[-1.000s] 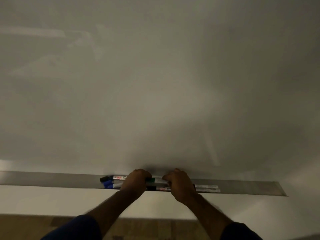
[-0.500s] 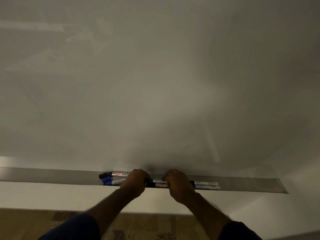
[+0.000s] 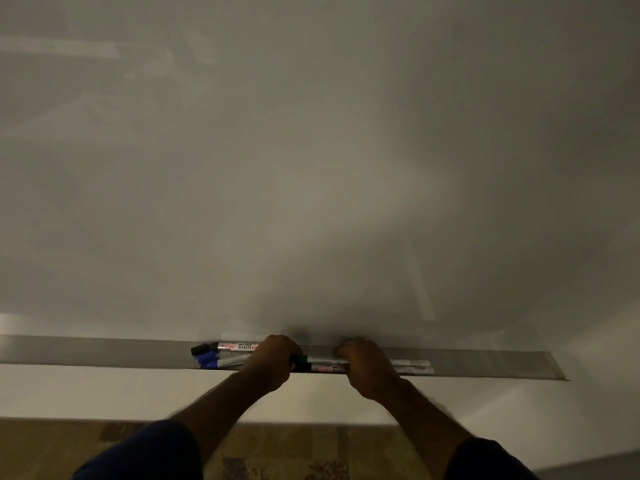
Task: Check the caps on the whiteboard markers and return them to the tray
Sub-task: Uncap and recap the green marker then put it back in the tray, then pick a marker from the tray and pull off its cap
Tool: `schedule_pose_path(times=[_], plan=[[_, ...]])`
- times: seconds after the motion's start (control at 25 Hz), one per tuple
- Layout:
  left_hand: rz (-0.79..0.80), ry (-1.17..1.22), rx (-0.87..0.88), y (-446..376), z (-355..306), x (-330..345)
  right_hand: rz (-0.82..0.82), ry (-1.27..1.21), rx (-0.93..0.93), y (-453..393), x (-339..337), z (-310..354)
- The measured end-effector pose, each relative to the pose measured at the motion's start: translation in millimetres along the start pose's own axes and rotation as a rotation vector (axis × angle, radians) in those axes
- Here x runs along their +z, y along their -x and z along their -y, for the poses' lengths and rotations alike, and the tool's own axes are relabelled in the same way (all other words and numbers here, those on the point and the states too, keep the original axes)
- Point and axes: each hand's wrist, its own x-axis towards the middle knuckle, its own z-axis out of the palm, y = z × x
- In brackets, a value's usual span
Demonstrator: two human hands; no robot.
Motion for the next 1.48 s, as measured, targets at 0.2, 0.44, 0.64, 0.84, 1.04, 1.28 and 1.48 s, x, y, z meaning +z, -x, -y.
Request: schedule_pose_path(times=[0.2, 0.44, 0.64, 0.84, 1.04, 1.28, 1.48], plan=[[0.001, -0.009, 0.021, 0, 2, 0, 0.015, -0.06, 0.018, 1, -8, -3], [0.001, -0.012, 0.017, -1, 7, -1, 0.111, -0.076, 0.061, 3, -26, -18], [0.0, -0.006, 0.026, -1, 9, 0, 0.154, -0.073, 0.079, 3, -32, -22], [-0.01, 0.023, 0.027, 1, 7, 5, 0.16, -0.06, 0.081, 6, -29, -24], [0.017, 0.018, 0.046, 0, 4, 8, 0.138, -0.087, 0.109, 8, -26, -28], [-0.006, 0.038, 0.055, -1, 6, 13, 0.115, -0.137, 0.132, 10, -25, -29], [-0.047, 0.049, 0.034, 2, 8, 13, 0.068, -0.127, 0.109, 8, -25, -24]])
